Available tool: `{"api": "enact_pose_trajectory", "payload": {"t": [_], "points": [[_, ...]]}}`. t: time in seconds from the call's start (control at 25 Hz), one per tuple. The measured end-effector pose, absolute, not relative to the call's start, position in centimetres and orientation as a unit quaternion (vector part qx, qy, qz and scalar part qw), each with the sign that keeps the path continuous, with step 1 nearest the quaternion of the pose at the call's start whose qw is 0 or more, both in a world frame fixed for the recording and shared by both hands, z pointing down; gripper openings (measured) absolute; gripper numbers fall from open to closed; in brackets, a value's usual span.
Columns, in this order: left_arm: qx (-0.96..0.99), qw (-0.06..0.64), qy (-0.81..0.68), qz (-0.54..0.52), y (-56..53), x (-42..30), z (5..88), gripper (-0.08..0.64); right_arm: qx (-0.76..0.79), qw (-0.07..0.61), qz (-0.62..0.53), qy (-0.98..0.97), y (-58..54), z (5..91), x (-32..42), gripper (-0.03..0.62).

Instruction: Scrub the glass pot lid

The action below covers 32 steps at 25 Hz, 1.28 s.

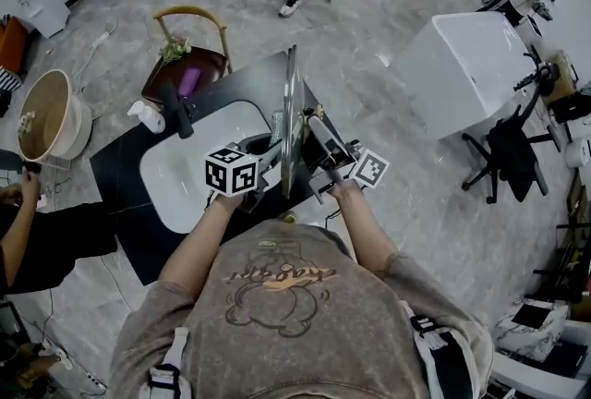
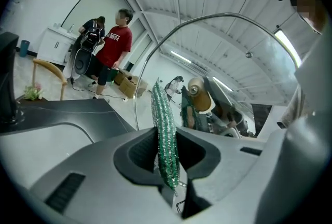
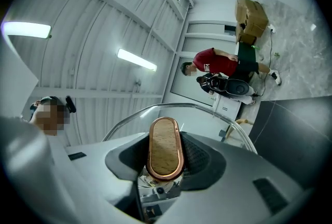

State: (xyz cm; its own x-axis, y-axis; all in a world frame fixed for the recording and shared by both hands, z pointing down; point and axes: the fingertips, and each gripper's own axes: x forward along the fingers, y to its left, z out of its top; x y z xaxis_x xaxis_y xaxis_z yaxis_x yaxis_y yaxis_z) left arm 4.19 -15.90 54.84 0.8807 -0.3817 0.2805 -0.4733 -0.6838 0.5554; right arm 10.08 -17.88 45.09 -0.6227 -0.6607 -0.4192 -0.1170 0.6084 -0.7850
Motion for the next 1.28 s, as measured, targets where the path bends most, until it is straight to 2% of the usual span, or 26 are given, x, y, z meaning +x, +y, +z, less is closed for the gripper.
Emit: {"api": "enact_pose_trajectory", "payload": {"t": [0.56, 1.28], "points": [[0.927, 0.337, -0.150, 0.060, -10.8, 3.4, 50.6, 0.084, -0.259, 0.371, -0.373, 0.810, -18.7, 45.9, 11.3, 0.184], [0.928, 0.363, -0.082, -0.024, -9.7, 1.4, 40.6, 0.086, -0.267, 0.371, -0.406, 0.791, -18.3, 47.8, 11.5, 0.184]]}}
